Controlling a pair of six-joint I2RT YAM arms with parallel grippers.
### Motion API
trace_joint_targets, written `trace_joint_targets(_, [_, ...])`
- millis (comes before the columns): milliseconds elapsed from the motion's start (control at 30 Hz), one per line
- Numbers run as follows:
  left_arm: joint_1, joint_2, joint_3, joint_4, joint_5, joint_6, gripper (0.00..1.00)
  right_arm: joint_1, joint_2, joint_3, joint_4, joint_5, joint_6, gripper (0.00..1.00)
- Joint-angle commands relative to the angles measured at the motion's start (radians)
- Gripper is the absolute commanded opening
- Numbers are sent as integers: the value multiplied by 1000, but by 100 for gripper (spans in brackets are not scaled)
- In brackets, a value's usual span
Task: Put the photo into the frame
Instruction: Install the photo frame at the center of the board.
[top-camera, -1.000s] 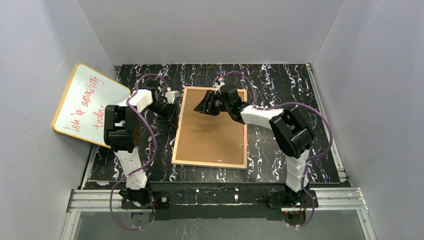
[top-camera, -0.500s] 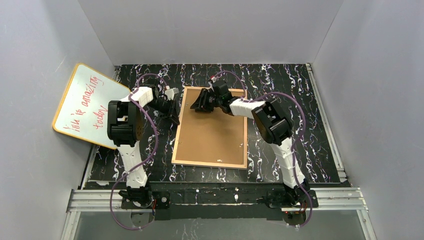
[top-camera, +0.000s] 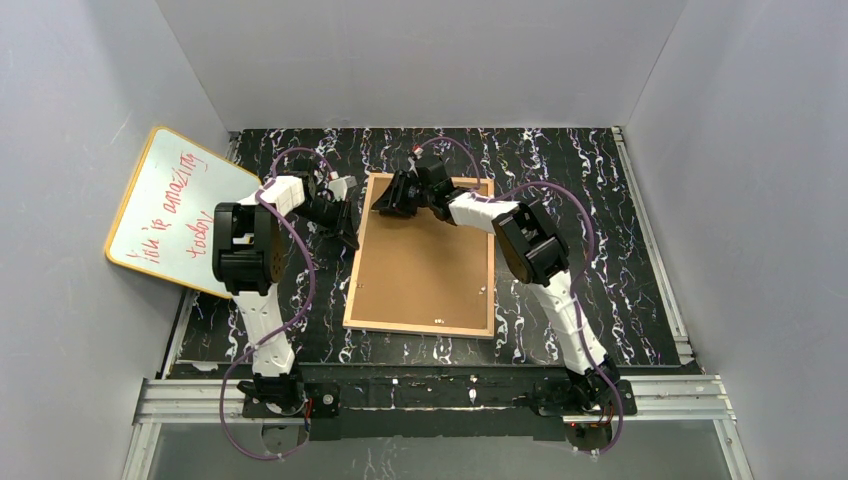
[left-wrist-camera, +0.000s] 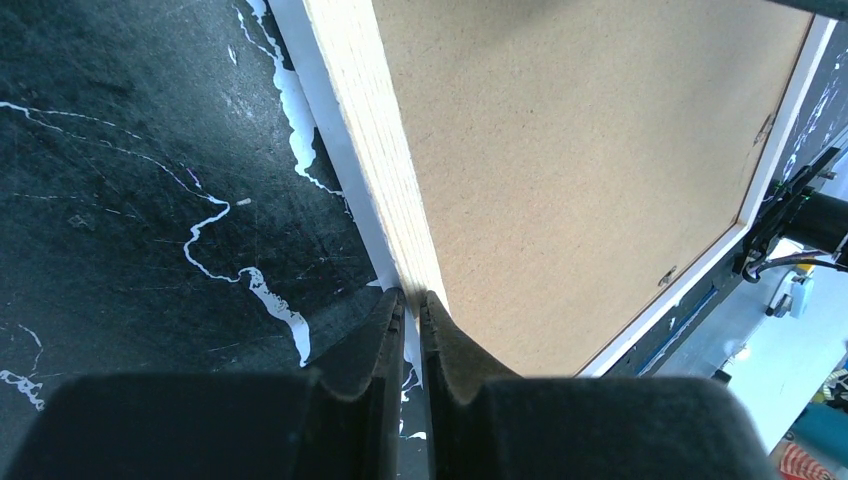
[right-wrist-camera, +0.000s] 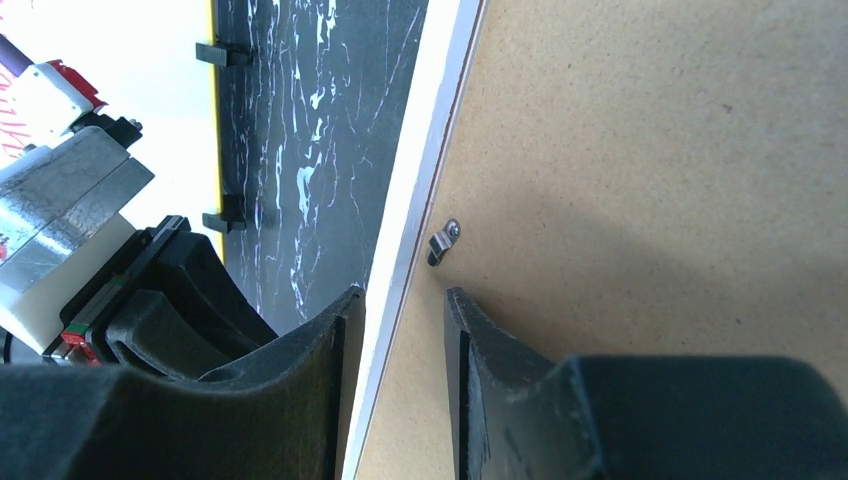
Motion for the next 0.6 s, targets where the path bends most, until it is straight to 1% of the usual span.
trace_joint_targets(0, [-17,26,-51,21,-91,50,1,11,45,63,-28,4,17,43])
trace_joint_targets(233, [-17,30,-56,21,-82,53,1,18,77,105,-43,25,17,39])
trace_joint_targets(567, [-17,24,-70,21,-72,58,1,19,108,154,-62,52,21,38])
